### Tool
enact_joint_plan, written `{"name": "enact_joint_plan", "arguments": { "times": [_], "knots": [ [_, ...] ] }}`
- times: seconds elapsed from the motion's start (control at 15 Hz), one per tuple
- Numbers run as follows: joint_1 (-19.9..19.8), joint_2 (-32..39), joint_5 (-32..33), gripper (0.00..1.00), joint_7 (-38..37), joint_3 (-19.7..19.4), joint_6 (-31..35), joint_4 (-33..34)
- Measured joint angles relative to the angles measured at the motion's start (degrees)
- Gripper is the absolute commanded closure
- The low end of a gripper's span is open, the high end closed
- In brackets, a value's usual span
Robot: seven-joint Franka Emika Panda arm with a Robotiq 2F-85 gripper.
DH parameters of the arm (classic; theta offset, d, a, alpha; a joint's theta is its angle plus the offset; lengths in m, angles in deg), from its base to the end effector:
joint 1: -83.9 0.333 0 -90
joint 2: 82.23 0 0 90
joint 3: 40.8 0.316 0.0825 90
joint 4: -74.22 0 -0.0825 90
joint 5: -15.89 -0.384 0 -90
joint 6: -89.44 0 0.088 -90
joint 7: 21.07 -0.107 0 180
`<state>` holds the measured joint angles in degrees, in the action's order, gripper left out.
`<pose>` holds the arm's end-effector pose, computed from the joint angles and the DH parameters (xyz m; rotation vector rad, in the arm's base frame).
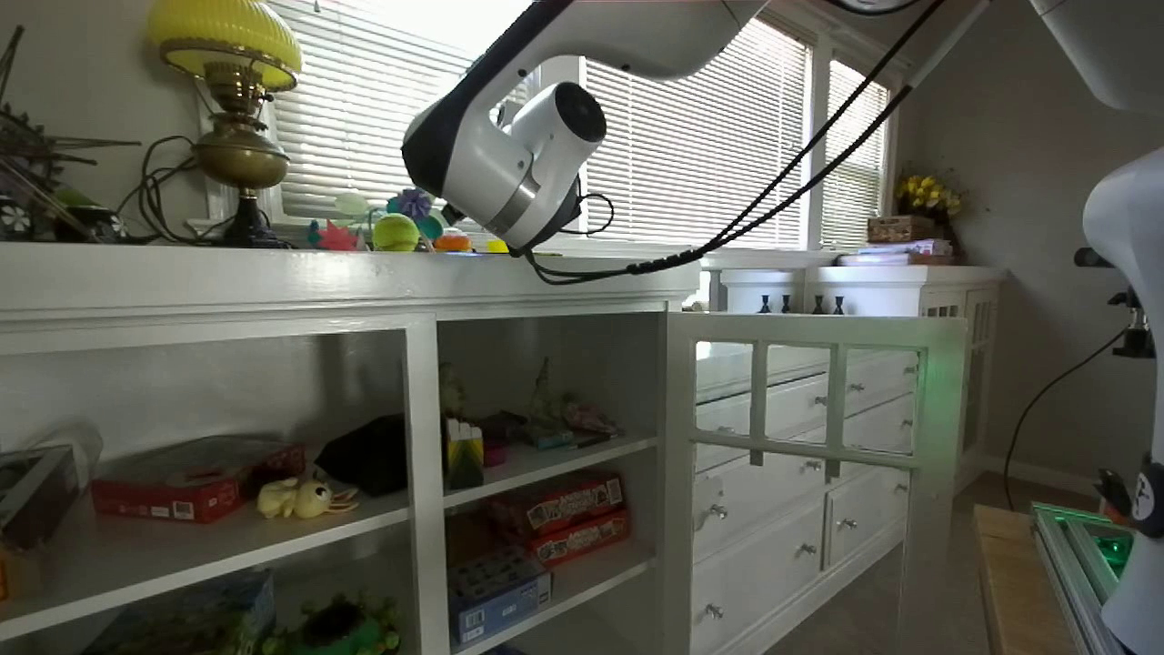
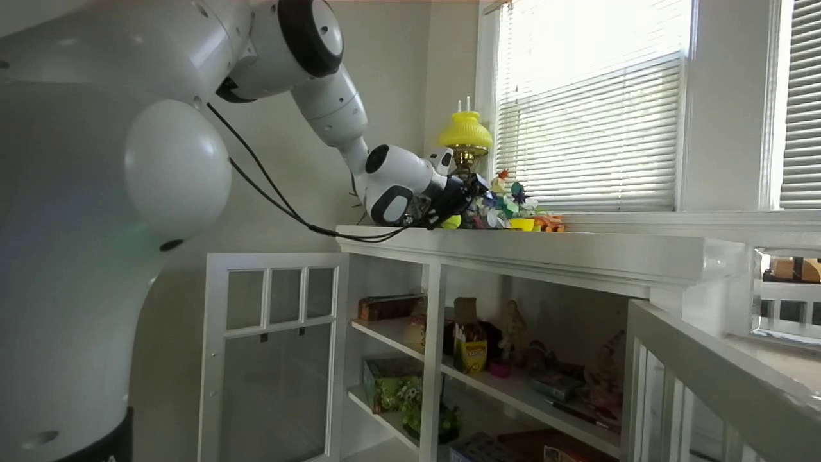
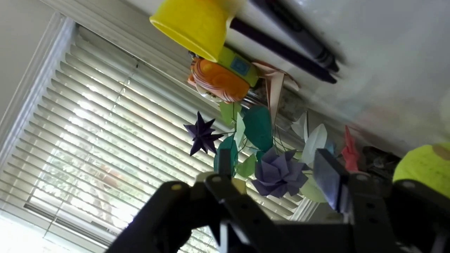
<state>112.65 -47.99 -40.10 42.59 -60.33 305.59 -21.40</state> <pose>0.6706 0.0522 0.4381 2.0191 0.2002 1.5842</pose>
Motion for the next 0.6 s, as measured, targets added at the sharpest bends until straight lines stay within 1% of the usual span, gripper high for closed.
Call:
{"name": "enact_joint_plan", "arguments": {
  "times": [0.07,0.4,0.47,0.6],
  "knots": [
    [0.1,0.0,0.0,0.0,0.0,0.0,0.0,0.2],
    [1.3,-1.2,-0.8,0.0,0.0,0.2,-0.2,-0.1],
    [1.8,-1.8,-2.7,0.0,0.3,0.2,-0.6,-0.6],
    [3.2,-3.5,-8.7,0.0,3.5,0.2,-0.8,-2.9]
  ]
}}
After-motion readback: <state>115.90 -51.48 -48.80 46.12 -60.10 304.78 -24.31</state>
